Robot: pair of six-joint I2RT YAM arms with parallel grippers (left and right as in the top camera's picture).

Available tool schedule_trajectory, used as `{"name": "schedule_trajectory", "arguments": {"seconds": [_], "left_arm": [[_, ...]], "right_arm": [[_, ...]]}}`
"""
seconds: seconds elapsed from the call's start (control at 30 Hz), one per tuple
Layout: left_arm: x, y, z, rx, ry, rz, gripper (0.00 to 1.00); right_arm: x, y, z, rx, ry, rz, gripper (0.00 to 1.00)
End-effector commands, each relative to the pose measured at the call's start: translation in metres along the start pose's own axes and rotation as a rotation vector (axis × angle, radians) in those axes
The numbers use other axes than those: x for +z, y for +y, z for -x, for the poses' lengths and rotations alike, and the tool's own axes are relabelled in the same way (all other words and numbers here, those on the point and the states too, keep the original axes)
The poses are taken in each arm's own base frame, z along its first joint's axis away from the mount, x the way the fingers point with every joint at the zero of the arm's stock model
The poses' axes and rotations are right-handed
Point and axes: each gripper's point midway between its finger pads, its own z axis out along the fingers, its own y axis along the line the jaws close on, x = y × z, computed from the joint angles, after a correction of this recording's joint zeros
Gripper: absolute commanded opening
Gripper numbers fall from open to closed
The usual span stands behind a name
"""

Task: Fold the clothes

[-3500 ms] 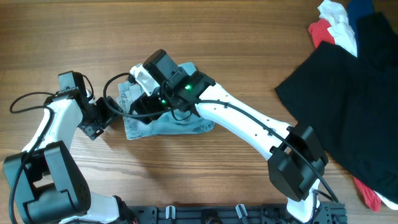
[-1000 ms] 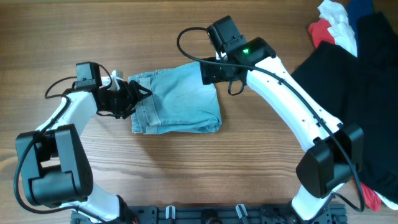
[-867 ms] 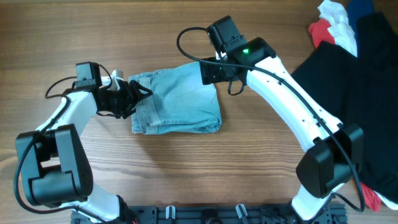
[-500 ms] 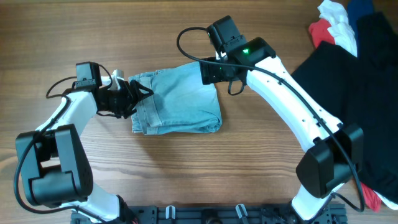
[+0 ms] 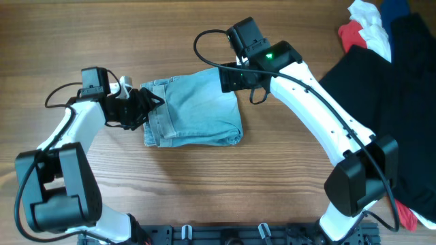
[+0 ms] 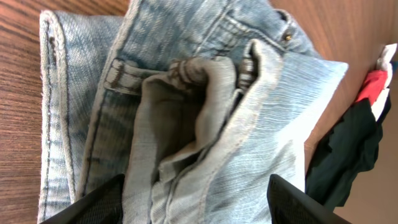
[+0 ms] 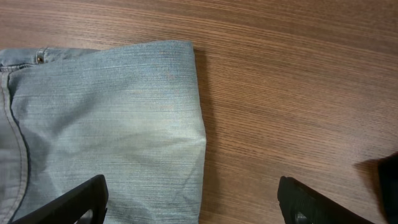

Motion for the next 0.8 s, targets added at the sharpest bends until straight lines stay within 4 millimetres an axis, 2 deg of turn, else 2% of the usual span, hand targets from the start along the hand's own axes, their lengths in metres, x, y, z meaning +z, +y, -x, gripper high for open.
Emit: {"name": "schedule_trajectory", "arguments": {"seconds": [0.0, 0.2, 0.4, 0.53, 0.77], "left_arm": [[-0.014, -0.014, 0.004, 0.047, -0.048, -0.016, 0.73], [-0.008, -0.015, -0.009, 0.073, -0.003, 0.009, 0.75], [0.006, -0.009, -0.017, 0.144, -0.014, 0.14, 0.78], [0.01, -0.011, -0.021, 0.167, -0.014, 0.165, 0.78], [0.007, 0.005, -0.015, 0.163, -0.05, 0.257, 0.79]], "right_arm": [[-0.01, 0.006, 0.006, 0.016, -0.025, 0.028, 0.88], [-0.01, 0.007, 0.006, 0.019, -0.025, 0.028, 0.88], [-0.01, 0.008, 0.006, 0.018, -0.022, 0.035, 0.88], [-0.01, 0.008, 0.005, 0.018, -0.02, 0.035, 0.88], [-0.01, 0.008, 0.005, 0.018, -0.02, 0.035, 0.88]]}}
